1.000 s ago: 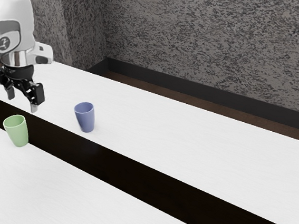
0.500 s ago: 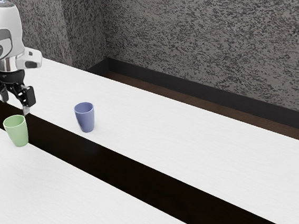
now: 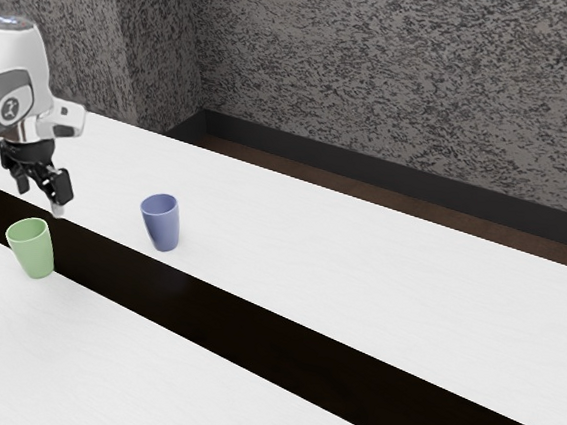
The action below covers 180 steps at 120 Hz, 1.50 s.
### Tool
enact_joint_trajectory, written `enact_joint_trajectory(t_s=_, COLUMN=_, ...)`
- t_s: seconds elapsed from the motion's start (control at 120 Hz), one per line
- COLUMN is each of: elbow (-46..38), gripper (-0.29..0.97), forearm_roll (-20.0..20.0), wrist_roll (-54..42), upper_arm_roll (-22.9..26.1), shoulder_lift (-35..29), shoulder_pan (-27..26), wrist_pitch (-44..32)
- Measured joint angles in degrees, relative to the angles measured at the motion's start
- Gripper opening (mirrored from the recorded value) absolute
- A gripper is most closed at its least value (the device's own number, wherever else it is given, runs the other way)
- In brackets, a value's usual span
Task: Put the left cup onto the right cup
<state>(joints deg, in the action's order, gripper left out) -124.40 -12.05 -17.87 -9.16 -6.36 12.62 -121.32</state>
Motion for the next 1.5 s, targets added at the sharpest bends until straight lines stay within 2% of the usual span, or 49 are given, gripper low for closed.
enact_joint_trajectory(t_s=0.225, elbow=0.0, gripper=0.68, forearm_roll=0.3, wrist_roll=-2.5, upper_arm_roll=-2.4, shoulder_lift=3.0, shoulder_pan=0.0, wrist_pitch=-3.2)
enact_joint_trajectory(t_s=0.567, elbow=0.9, gripper=0.68, forearm_roll=3.8, wrist_roll=-7.1, upper_arm_roll=-4.9, shoulder_lift=7.9, shoulder_pan=2.1, wrist_pitch=-7.8)
enact_joint_trajectory(t_s=0.9, elbow=1.2, gripper=0.68, forearm_roll=5.1, wrist_roll=-10.5, upper_arm_roll=-5.0, shoulder_lift=10.9, shoulder_pan=0.4, wrist_pitch=-10.7)
enact_joint_trajectory(t_s=1.5, elbow=1.3, gripper=0.68, forearm_roll=7.5, wrist_roll=-14.1, upper_arm_roll=-4.9, shoulder_lift=15.1, shoulder_pan=0.7, wrist_pitch=-14.5)
